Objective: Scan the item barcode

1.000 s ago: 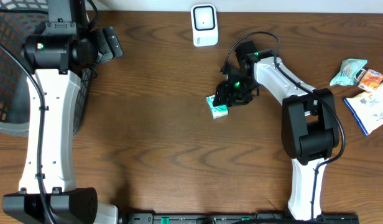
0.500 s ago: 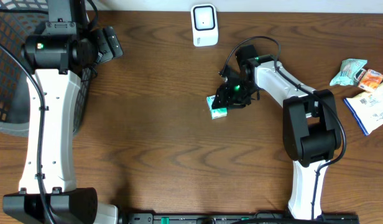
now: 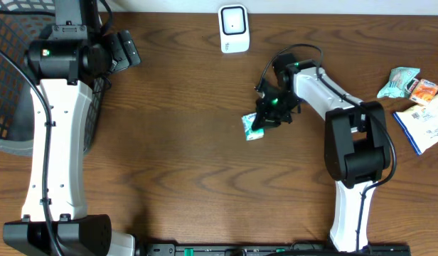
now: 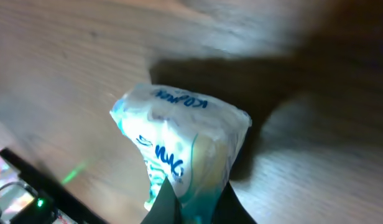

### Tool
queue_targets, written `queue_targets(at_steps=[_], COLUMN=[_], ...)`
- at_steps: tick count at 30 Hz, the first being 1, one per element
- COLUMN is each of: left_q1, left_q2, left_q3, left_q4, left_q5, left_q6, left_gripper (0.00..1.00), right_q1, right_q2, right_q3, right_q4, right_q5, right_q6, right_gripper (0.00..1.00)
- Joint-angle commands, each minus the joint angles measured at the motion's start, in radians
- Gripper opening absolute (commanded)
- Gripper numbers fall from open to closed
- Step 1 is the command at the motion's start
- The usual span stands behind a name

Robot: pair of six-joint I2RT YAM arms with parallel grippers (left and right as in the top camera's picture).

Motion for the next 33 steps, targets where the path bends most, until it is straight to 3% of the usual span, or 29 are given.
queue_targets(at_steps=[1, 9, 15, 24, 33], left_q1=[-0.001, -0.001, -0.001, -0.001, -0.001], left_q2=[0.0, 0.0, 0.0, 0.0, 0.0], left_q3=[0.003, 0.003, 0.003, 0.003, 0.003], left_q4=[-0.002, -0.003, -0.003, -0.003, -0.003], left_q5=[-0.016, -0.016, -0.016, -0.016, -0.016], left_q6=[-0.002, -0.002, -0.002, -0.002, -0.002], left_gripper=[0.98, 0.98, 0.98, 0.98, 0.98], right_q1=[-0.042, -0.138, -0.204, -0.24, -0.214], right_q2=[0.018, 0.014, 0.014, 0.014, 0.014], right_q3=[0.083, 0.216, 0.219, 0.222, 0.222], right_q4=[-0.05, -0.216, -0.249, -0.246, -0.269], right_q5=[-0.098, -0.567, -0.721, -0.922, -0.949], right_q6=[-0.14, -0.45, -0.573, -0.613, -0.623], right_gripper=[0.01, 0.01, 0.01, 0.01, 0.01])
